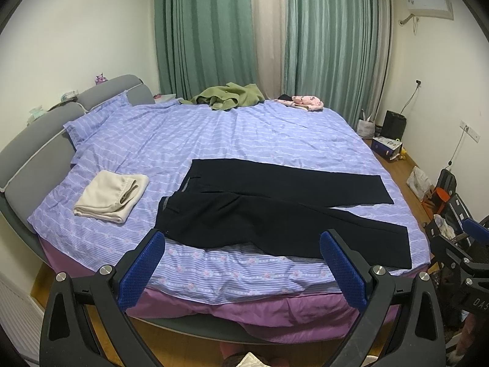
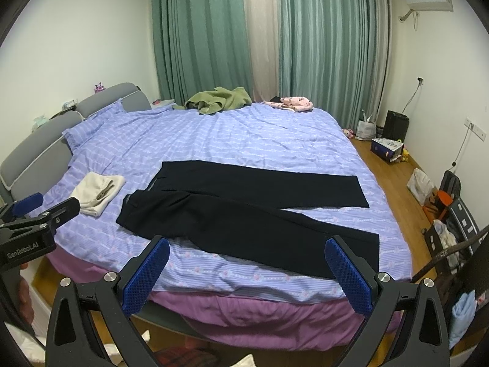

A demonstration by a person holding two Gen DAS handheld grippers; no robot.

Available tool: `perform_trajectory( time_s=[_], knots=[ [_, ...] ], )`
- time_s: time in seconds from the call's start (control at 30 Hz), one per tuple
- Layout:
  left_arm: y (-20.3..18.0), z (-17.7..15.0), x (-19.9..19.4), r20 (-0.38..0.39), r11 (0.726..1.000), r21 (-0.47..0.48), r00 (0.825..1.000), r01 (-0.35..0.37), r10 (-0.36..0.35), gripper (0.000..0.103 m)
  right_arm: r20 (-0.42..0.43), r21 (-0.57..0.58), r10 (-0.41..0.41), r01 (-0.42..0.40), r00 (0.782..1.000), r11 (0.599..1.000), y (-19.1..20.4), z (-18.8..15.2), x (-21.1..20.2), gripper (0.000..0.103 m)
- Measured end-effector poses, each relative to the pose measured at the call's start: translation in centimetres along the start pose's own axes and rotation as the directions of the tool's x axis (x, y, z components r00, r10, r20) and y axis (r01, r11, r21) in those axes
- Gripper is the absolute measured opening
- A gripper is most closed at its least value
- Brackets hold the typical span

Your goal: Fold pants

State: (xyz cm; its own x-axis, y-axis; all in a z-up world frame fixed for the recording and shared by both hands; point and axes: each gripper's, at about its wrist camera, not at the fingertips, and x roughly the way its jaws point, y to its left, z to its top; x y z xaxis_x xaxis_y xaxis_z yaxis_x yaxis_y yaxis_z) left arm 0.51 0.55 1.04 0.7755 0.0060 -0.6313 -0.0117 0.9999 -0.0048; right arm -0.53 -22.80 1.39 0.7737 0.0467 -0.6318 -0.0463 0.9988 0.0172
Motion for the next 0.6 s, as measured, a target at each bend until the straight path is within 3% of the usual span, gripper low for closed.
perform_trajectory(
  time_s=[0.6],
  knots=[
    [0.43, 0.15, -0.16, 0.013, 1.000, 0.001, 1.000, -0.004, 0.004, 0.103, 0.003, 0.000, -0.002, 0.002, 1.000, 1.000, 0.05, -0.02, -0.01, 0.103]
  ],
)
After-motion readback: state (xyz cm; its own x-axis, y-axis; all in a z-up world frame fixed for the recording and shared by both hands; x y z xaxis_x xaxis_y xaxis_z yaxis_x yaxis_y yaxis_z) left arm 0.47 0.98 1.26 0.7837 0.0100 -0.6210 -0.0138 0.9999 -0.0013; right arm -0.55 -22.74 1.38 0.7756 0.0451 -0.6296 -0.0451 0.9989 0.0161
